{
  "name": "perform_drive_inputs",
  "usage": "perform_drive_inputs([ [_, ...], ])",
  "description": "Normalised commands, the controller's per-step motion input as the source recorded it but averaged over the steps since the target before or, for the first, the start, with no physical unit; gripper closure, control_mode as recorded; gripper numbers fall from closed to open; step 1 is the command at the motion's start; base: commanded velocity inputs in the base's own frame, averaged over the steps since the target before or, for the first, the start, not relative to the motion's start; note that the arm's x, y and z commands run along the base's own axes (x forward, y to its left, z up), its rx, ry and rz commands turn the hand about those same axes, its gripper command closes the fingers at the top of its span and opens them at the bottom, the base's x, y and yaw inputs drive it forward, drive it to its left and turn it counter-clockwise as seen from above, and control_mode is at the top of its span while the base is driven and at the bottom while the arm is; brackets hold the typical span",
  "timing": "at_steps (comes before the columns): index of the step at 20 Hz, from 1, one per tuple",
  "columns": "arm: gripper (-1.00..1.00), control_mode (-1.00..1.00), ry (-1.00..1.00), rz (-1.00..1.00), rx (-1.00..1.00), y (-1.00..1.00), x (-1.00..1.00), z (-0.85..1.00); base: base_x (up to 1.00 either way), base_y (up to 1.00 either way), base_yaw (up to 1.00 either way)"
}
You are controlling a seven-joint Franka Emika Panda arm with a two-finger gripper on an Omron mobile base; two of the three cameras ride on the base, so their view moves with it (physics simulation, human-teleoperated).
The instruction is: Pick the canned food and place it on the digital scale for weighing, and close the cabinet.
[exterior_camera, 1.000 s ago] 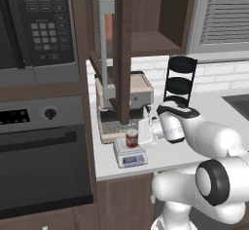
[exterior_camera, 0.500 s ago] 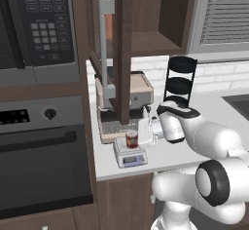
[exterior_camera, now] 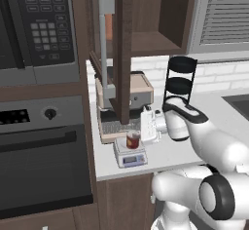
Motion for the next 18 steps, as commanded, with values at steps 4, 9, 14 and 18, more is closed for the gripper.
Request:
perform_drive_inputs([
  [4,-1.00,-1.00,-0.11,0.00,0.00,0.00,-0.03,0.45,0.00,0.00,0.00],
  [9,-1.00,-1.00,-0.14,0.00,-0.04,0.00,-0.29,0.57,0.00,0.00,0.00],
  [14,-1.00,-1.00,-0.39,0.00,-0.12,0.00,-0.83,0.68,0.00,0.00,0.00],
  [18,-1.00,-1.00,-0.51,0.00,-0.21,0.07,-0.99,0.70,0.00,0.00,0.00],
])
